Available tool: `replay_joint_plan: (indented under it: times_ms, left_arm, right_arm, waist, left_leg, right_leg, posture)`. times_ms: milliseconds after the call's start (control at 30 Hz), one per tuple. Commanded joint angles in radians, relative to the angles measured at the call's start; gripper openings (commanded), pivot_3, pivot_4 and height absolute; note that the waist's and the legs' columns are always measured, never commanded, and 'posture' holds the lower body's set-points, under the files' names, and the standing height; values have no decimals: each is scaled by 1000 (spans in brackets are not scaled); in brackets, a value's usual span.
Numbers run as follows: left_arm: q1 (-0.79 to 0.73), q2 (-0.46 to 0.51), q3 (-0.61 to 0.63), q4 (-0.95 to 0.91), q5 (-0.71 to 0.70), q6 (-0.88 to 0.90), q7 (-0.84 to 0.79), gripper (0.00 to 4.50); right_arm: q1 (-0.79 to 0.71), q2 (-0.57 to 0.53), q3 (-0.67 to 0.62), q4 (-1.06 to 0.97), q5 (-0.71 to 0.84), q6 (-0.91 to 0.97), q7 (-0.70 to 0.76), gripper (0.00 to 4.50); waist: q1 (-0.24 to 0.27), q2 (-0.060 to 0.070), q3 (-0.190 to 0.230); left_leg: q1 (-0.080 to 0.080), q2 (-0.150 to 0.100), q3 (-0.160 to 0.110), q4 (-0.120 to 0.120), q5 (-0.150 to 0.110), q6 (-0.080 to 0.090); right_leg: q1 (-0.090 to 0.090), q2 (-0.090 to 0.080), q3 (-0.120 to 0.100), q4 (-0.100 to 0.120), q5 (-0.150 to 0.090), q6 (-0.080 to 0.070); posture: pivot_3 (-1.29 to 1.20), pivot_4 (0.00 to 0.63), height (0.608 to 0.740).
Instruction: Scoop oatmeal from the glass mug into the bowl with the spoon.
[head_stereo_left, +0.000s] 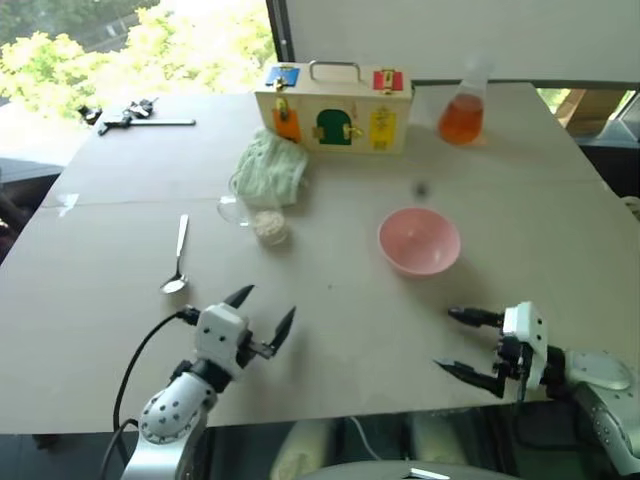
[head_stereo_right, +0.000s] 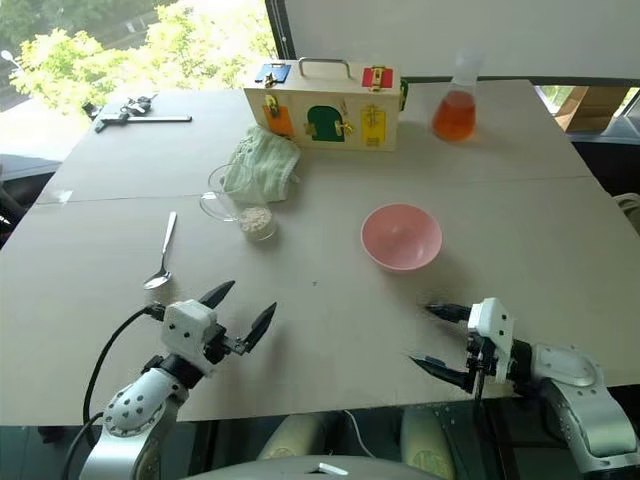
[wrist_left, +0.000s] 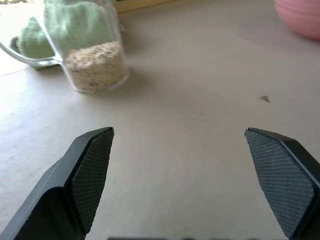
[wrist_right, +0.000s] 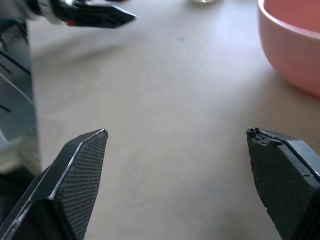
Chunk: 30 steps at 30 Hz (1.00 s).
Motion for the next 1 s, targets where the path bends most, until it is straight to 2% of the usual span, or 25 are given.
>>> replay_joint_plan:
  times_ms: [33, 100, 200, 467, 600, 667, 1000]
  left_arm:
    - [-46, 15, 92, 10, 18, -16, 62, 4464]
    - [-90, 51, 119, 49, 71, -13, 84, 4464]
    - [-161, 92, 166, 103, 51, 105, 101, 4464]
    - [-483, 227, 383, 102, -55, 675, 232, 4464]
    - [-534, 295, 349, 169, -77, 821, 169, 4464]
    - [-570, 286, 354, 221, -95, 882, 173, 4464]
    - [-618, 328, 238, 414, -74, 832, 83, 4464]
  right_arm:
    - [-52, -1, 13, -128, 87, 87, -33, 4500]
    - [-83, -5, 30, -158, 89, 113, -39, 4500]
    - [-120, -7, 40, -183, 96, 144, -55, 4500]
    - [-164, 5, 48, -181, 95, 169, -72, 4500]
    - [-200, 23, 53, -184, 107, 173, -82, 4500]
    - [-223, 31, 52, -186, 114, 177, -92, 4500]
    - [-254, 38, 53, -226, 129, 202, -136, 4500]
  waist:
    - [0, 0, 0]
    - [1, -1, 0]
    - [3, -1, 0]
    - [-1, -7, 2]
    - [-8, -7, 2]
    - [-8, -7, 2]
    - [-3, -9, 3]
  left_leg:
    - [0, 0, 0, 1, 0, 0]
    - [0, 0, 0, 1, 0, 0]
    - [0, 0, -1, 2, 0, 0]
    - [-2, 0, -2, 6, 0, -1]
    - [-1, -1, 1, 5, 0, -1]
    - [-2, -1, 2, 6, 0, -1]
    - [-2, -1, 1, 6, 1, -2]
  right_leg:
    - [0, 0, 0, 0, 0, 0]
    - [0, 0, 0, 0, 0, 0]
    - [0, 1, -2, 0, 0, 0]
    - [-3, 5, -1, 6, 0, 0]
    - [-4, 5, 3, 8, 0, 0]
    - [-8, 5, 4, 11, 0, 0]
    - [-8, 2, 3, 12, 0, 0]
  posture:
    - [0, 150, 740]
    - [0, 150, 740]
    - [0, 150, 740]
    - [0, 150, 740]
    - [0, 150, 740]
    - [0, 150, 740]
    - [0, 150, 740]
